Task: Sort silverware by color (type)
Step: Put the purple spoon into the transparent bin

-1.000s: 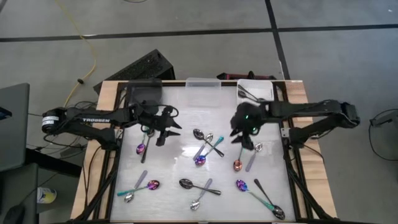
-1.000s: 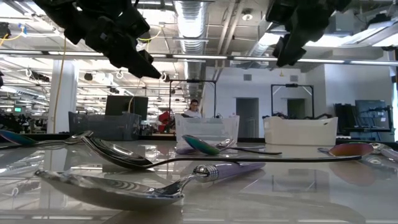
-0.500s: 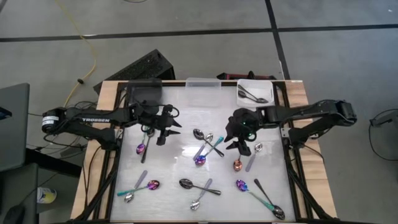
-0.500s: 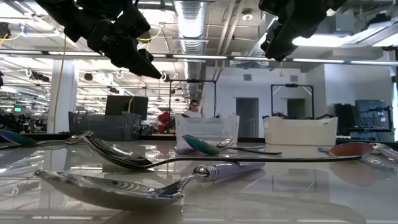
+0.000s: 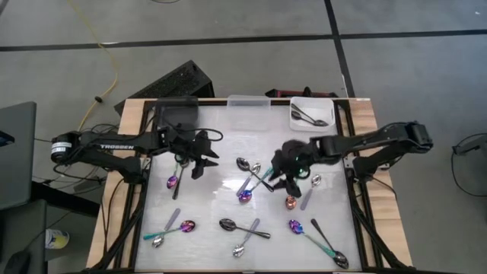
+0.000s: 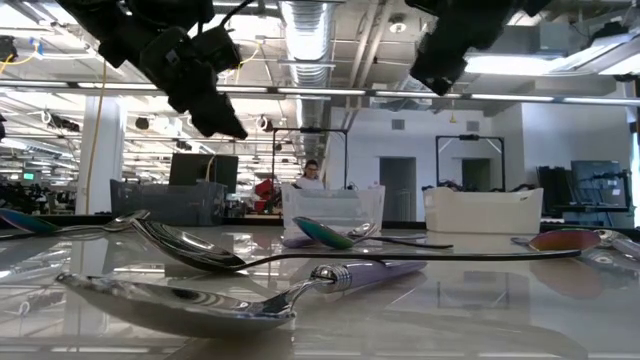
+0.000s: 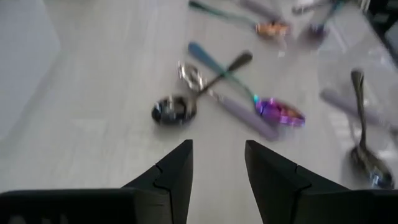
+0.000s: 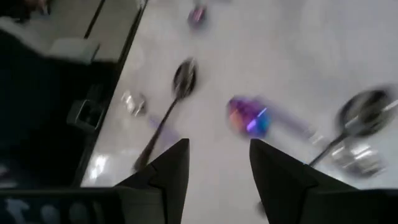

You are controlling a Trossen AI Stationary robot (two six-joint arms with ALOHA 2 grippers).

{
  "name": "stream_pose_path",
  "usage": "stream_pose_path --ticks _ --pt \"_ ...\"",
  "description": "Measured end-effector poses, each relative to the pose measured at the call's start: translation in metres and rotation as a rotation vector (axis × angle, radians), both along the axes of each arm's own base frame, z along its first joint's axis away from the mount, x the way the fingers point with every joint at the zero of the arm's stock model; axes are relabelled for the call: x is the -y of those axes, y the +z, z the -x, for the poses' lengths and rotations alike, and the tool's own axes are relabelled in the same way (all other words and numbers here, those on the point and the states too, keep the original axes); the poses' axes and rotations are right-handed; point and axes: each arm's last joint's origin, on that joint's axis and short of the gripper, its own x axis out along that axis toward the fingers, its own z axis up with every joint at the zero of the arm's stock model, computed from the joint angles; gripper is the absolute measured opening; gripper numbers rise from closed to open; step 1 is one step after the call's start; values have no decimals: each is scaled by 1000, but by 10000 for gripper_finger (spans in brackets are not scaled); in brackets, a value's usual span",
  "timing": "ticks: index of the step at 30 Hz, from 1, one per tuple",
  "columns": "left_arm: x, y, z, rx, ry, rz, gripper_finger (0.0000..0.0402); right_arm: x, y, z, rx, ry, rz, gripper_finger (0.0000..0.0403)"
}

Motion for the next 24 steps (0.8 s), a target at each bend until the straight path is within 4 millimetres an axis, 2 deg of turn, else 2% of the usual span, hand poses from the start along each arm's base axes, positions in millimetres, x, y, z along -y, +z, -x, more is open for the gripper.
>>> stream_pose_path --ticks 2,4,7,10,16,18,20,24 --pt "2 -3 1 -35 -10 -3 130 -7 -11 1 -146 -86 -88 191" --pt "5 -4 2 -51 -12 13 130 -15 -27 9 -381 -269 -161 191" --pt "9 -2 -1 -31 26 100 130 -35 -47 23 -618 -593 -125 191" --pt "14 -2 -1 -40 19 172 130 -53 -54 37 -732 -801 -121 191" --pt "29 -4 -1 -77 -37 229 130 -70 -58 54 -742 -1033 -77 191" --pt "35 -4 -1 -82 -45 236 130 -74 -61 57 -761 -1075 -62 191" --pt "40 -5 -1 -102 -58 242 130 -76 -62 55 -751 -1030 -51 191" --pt "53 -9 2 -154 -92 233 130 -89 -57 37 -557 -723 -58 191"
